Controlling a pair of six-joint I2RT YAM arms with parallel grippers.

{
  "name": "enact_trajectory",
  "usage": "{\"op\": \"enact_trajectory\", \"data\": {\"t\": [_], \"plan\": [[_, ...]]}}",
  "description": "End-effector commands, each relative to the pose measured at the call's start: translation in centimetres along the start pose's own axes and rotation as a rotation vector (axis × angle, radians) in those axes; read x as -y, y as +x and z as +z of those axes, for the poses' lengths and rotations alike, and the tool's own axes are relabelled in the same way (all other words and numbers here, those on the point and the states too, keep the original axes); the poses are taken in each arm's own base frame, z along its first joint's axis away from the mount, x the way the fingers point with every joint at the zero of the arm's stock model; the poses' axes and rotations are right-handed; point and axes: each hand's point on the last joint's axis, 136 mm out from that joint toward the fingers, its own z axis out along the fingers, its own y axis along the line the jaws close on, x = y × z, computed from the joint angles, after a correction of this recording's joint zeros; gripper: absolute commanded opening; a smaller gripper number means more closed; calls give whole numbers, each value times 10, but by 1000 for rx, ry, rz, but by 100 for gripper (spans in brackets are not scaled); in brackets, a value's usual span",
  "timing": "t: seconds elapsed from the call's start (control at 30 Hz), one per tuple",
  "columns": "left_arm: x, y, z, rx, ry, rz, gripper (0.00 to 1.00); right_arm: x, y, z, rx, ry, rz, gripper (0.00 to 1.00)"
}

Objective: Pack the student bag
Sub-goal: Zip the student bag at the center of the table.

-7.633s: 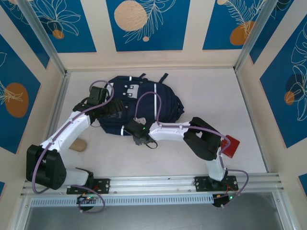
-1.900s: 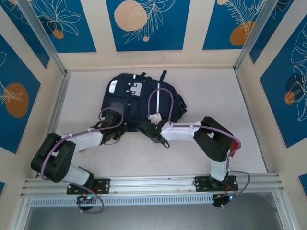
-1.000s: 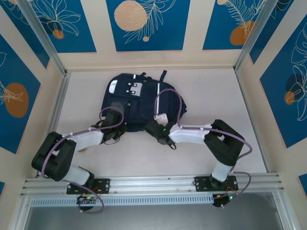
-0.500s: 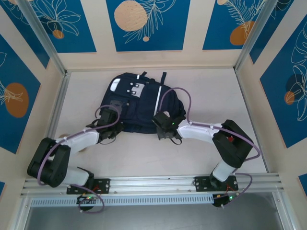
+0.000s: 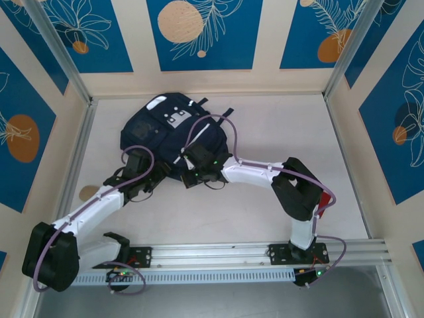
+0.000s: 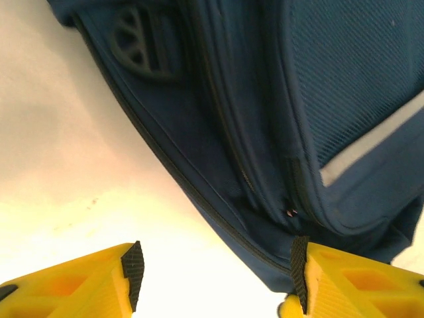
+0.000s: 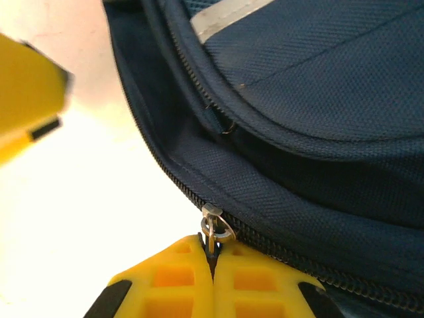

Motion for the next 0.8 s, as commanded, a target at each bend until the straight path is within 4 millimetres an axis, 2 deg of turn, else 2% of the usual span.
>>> {"op": "enact_trajectory", "data": {"t": [0.0, 0.2, 0.47, 0.53, 0.63, 0.77], "plan": [[11, 7, 7, -55, 70, -55, 62, -29, -22, -10, 62, -97, -33, 0], [4, 3, 20, -23, 40, -87, 60, -34, -3, -11, 18, -93, -30, 0], [-11, 14, 40, -43, 11, -146, 56, -37, 18, -10, -23, -83, 0, 0], [-12, 14, 44, -43, 8, -154, 52, -39, 21, -9, -31, -86, -1, 0], [-14, 10, 47, -22, -6, -154, 38, -37, 26, -9, -39, -59, 3, 0], [-21, 4, 46, 14, -49, -124, 21, -12, 40, -15, -65, 82, 21, 0]]}}
